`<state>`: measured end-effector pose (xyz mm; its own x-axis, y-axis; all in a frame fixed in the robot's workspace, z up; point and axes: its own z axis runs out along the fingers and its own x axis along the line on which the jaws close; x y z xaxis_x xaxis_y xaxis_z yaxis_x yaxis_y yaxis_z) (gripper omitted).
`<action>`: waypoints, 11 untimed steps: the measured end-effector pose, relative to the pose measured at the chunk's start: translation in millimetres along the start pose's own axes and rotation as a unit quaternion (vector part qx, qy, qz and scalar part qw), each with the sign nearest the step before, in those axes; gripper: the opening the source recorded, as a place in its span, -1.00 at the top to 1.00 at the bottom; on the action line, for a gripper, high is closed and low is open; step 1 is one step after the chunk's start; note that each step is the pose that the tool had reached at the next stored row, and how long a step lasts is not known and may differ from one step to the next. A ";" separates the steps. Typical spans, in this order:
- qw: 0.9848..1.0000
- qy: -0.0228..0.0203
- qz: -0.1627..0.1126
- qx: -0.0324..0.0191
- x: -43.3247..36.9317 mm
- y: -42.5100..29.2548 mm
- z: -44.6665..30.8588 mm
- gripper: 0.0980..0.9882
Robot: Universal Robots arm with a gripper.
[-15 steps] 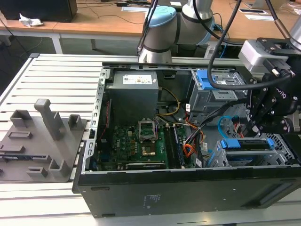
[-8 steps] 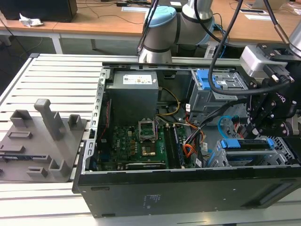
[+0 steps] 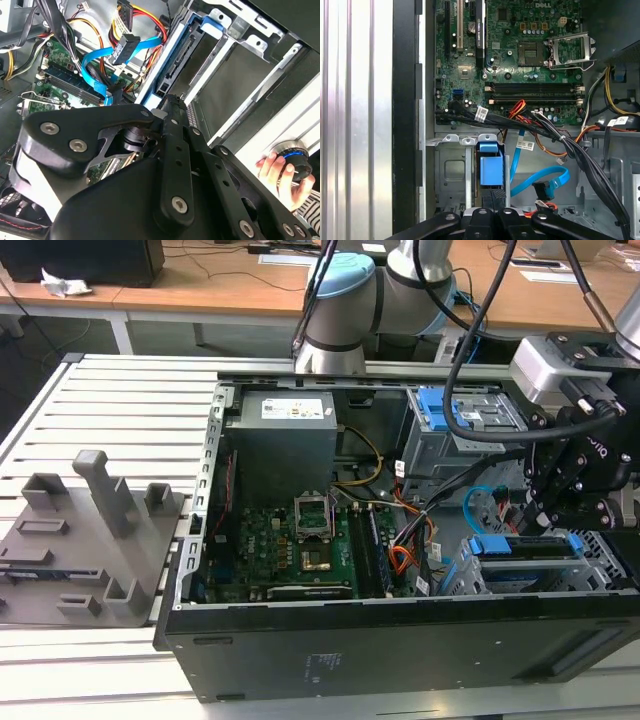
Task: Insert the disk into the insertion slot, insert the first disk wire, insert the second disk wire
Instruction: 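Insert the first disk wire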
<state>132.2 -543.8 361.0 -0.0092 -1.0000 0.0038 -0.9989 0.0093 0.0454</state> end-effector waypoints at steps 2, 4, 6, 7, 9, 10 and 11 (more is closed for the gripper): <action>1.000 0.000 0.000 0.000 0.0 -0.1 0.0 0.98; 1.000 0.000 0.000 0.000 0.0 -0.1 0.0 0.84; 1.000 0.000 0.000 0.000 0.0 -0.1 0.0 0.69; 1.000 0.000 0.000 0.000 0.0 -0.2 0.0 0.54; 1.000 0.000 0.000 0.000 0.0 -4.0 -0.2 0.54; 1.000 0.000 0.000 0.000 -0.1 -8.0 -0.4 0.54; 1.000 0.000 0.000 0.000 -0.1 -10.9 -0.5 0.54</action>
<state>143.1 -543.8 361.0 -0.0091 -1.0000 0.0039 -0.9989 0.0093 0.0462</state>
